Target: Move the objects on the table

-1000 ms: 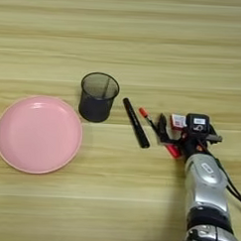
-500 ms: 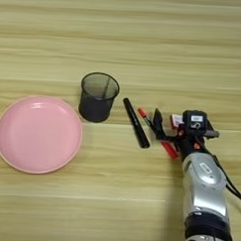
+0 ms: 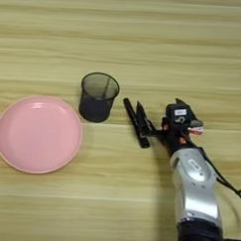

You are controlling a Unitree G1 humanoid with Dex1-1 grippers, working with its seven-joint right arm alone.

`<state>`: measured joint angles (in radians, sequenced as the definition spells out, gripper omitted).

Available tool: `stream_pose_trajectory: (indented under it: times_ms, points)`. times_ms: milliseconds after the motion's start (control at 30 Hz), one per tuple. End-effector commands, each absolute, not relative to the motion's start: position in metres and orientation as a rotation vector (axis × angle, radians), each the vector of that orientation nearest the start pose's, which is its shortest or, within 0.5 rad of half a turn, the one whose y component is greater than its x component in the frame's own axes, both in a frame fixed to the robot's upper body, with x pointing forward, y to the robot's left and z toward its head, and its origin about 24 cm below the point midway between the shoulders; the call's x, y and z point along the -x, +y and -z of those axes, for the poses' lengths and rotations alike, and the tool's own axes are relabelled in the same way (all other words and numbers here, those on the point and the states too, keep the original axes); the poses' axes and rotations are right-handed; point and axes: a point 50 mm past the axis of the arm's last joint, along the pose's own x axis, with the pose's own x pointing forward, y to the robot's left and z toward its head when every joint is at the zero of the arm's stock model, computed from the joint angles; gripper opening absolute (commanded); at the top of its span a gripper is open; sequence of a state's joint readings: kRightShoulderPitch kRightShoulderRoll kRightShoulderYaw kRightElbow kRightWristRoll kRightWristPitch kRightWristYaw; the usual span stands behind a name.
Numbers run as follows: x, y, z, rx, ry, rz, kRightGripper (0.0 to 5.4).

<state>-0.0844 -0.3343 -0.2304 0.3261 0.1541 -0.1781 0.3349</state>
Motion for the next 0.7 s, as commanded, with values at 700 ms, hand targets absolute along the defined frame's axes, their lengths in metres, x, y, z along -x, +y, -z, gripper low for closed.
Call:
stream_pose_trajectory:
  times_ms: [700]
  points:
    - [-0.251,-0.224,-0.063,0.216,-0.078,-0.299,5.39]
